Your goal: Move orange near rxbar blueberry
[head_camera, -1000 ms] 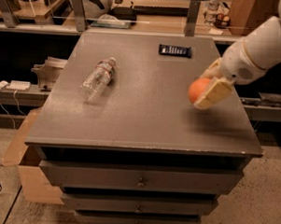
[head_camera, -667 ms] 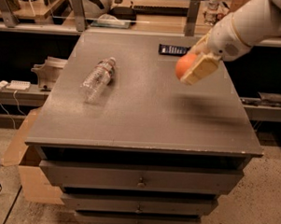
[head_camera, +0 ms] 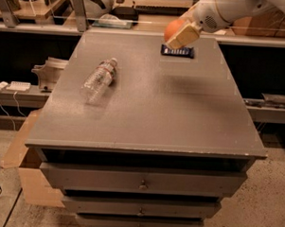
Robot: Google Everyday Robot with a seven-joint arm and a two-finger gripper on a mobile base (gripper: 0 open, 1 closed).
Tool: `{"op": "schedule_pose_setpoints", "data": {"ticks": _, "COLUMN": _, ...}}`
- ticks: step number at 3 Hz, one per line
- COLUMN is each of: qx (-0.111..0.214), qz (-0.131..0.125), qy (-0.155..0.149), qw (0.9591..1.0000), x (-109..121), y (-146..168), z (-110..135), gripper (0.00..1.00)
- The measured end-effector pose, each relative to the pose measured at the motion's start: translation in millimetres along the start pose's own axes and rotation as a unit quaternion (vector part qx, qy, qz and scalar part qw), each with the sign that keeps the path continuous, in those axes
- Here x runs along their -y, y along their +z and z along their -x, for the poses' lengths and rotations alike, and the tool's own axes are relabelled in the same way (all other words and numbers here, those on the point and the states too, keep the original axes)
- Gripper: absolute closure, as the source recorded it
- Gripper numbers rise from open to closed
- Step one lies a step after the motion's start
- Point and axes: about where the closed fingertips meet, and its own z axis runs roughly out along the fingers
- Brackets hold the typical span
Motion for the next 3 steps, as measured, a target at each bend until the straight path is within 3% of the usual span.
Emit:
{"op": "schedule_pose_setpoints", "data": {"ticks": 1, "qx": 0.006, "qz": -0.009, "qy": 0.003, "qw": 0.9999, "x": 4.9, "y": 2.1, "z": 4.0, "gripper": 1.0}}
{"op": "schedule_pose_setpoints", "data": {"ticks": 2, "qx": -0.003, "qz": -0.015, "qy": 0.027, "qw": 0.9995, "x": 5.7, "y": 13.4, "z": -15.3, "gripper": 1.0}}
{"op": "schedule_pose_setpoints", "data": {"ticks": 3, "qx": -0.015, "qz": -0.04, "qy": 0.051, "qw": 0.9978, "x": 30.2, "y": 33.0, "z": -41.3, "gripper": 1.0}}
